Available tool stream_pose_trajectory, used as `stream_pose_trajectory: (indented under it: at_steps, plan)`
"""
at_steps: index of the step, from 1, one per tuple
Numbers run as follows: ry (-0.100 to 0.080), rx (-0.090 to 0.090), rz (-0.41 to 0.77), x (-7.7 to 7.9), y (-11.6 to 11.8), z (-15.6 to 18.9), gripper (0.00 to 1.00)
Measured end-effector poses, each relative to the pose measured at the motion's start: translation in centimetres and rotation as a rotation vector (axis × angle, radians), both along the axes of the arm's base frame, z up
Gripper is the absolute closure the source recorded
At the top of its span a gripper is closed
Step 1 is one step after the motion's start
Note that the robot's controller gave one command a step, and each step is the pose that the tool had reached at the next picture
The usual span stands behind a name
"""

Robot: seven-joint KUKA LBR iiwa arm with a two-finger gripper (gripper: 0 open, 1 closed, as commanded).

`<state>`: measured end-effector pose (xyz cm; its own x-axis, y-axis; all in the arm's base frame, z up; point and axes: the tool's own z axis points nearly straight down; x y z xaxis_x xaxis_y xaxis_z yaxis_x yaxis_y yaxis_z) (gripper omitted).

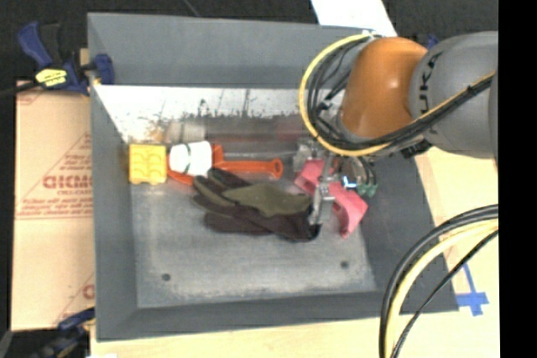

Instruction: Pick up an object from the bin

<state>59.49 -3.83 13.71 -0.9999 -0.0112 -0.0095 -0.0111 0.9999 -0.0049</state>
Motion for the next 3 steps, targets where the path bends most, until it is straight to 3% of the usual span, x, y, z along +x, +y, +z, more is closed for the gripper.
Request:
stream_pose_trajectory:
  at_steps: [1,2,3]
  plan:
    - [-0.007,0.005,-0.248,-2.0,-1.5,-3.6,0.0]
    - [-0.005,-0.001,-0.103,1.8,6.3,-6.5,0.0]
    - [-0.009,0.002,-0.331,-3.1,0.5,-6.6,1.0]
